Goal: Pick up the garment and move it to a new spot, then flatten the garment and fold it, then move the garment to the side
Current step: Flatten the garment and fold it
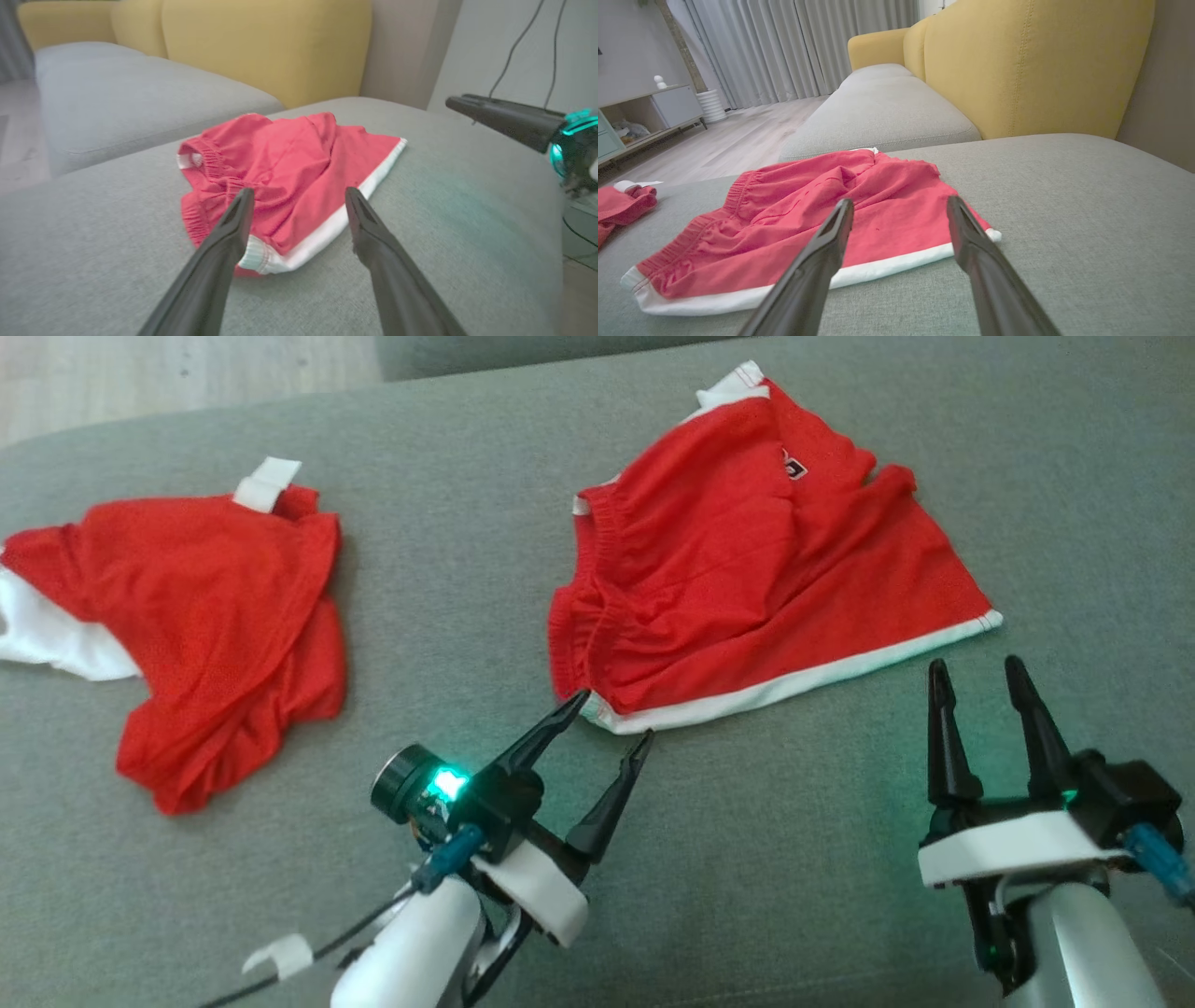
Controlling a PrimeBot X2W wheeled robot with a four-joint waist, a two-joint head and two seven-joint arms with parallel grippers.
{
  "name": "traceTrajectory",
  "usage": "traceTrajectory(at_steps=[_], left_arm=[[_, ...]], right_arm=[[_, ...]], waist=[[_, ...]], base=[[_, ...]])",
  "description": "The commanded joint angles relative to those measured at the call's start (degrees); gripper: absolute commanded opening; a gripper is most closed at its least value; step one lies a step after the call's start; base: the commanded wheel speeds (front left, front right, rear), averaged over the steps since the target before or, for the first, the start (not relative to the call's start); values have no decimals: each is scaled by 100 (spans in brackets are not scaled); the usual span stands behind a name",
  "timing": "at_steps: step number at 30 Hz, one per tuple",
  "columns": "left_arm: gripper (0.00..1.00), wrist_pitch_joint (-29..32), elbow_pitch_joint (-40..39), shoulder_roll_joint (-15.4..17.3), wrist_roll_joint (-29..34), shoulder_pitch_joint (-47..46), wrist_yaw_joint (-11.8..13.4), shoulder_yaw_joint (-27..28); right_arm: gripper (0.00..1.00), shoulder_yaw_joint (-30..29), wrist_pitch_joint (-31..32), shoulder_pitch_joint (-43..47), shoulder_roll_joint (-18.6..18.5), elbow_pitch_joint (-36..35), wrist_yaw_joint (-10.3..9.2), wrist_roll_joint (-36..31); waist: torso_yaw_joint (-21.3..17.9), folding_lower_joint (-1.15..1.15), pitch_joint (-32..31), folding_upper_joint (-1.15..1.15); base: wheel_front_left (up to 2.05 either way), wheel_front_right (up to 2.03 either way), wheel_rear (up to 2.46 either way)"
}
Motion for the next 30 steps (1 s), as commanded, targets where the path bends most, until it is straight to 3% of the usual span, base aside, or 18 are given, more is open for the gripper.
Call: traceTrajectory(at_steps=[1, 23, 24, 25, 26, 30], left_arm=[[100, 31, -107, 97, -59, -250, -16, 133], [100, 348, 1025, 337, -124, -932, 107, 127], [89, 345, 1048, 337, -133, -942, 105, 122], [7, 351, 1071, 332, -151, -952, 100, 112], [0, 354, 1088, 327, -167, -963, 93, 96], [0, 160, 1047, 307, -218, -985, 106, 98]], right_arm=[[100, 141, -63, -196, -26, -188, 37, 43], [100, 331, -63, -289, -26, -347, 37, 148], [100, 331, -63, -283, -26, -351, 37, 149], [100, 332, -63, -278, -26, -350, 37, 146], [100, 329, -63, -276, -26, -345, 37, 141], [100, 286, -63, -308, -26, -287, 37, 91]], waist=[[-75, 0, 74, 0], [-547, 0, 392, 0], [-550, 0, 399, 0], [-548, 0, 405, 0], [-543, 0, 409, 0], [-484, 0, 403, 0]], base=[[0, 0, 0], [0, 0, 0], [0, 0, 0], [0, 0, 0], [0, 0, 0], [0, 0, 0]])
